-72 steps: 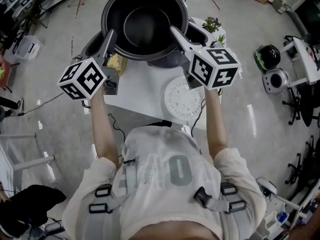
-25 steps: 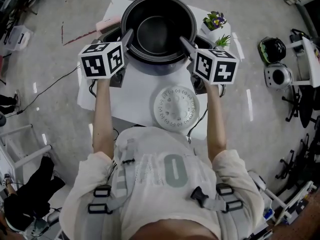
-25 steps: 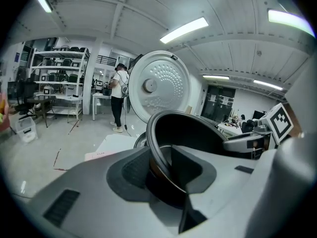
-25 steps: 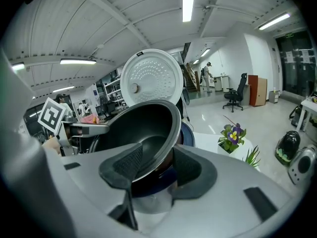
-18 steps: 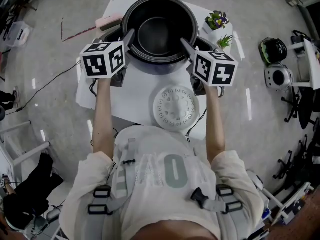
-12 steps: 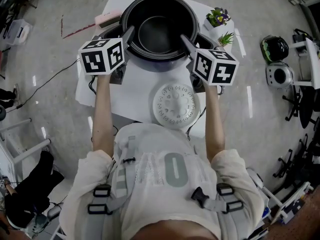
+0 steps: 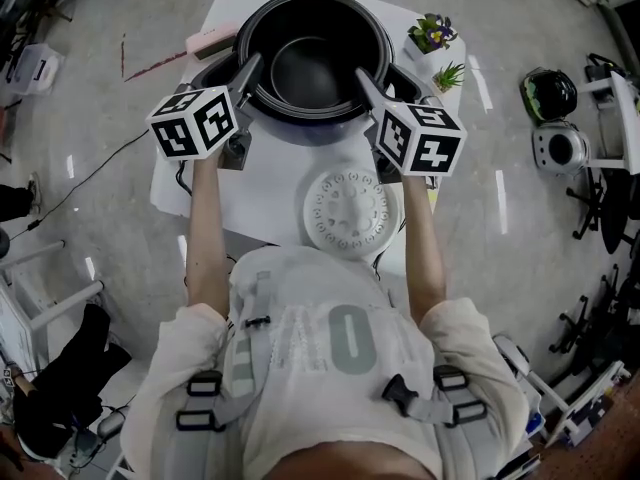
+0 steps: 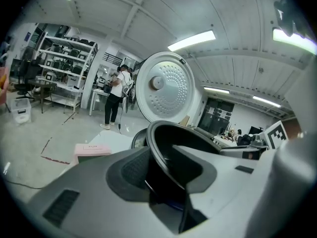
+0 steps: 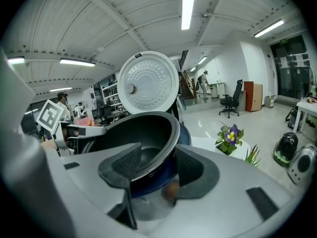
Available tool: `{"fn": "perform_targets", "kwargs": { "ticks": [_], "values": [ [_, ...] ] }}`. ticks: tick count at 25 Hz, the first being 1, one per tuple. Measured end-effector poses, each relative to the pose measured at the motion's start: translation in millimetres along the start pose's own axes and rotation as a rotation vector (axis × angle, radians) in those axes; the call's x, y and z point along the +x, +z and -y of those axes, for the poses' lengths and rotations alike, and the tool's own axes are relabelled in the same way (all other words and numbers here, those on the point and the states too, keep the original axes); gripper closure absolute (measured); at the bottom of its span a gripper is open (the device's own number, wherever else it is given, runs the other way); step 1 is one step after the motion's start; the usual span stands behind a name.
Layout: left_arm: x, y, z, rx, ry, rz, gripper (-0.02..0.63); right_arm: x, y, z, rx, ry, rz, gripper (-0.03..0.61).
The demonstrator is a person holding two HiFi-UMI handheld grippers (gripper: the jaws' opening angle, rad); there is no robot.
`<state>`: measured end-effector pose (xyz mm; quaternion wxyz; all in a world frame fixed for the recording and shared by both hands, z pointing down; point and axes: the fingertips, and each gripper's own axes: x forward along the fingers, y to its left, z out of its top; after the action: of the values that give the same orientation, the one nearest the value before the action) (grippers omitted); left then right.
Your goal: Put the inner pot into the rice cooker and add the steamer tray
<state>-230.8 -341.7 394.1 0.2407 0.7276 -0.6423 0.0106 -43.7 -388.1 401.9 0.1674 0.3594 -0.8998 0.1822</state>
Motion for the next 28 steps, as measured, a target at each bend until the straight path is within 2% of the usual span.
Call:
{"fn": "perform_targets", "kwargs": {
  "ticks": [7,13,21,28],
  "values": [
    [4,2,-1,0.013,0.007,0.018,0.480,5,2,4,-0.006,-0.013,-0.002,0.370],
    [1,0,-11,0.095,0.091,0.029,0.479,7,2,1,-0.059,-0.050,0.007,0.344],
    [-2,-1,-9,0.099,0.075,0.013,0.479,4,7,1,-0.162,-0.122,0.020,0.356],
    [-13,6,-7,0.103,0.065,0.037,0.479,-6,17,-8,-0.195,-0.130,0.052,0.354]
  ]
}}
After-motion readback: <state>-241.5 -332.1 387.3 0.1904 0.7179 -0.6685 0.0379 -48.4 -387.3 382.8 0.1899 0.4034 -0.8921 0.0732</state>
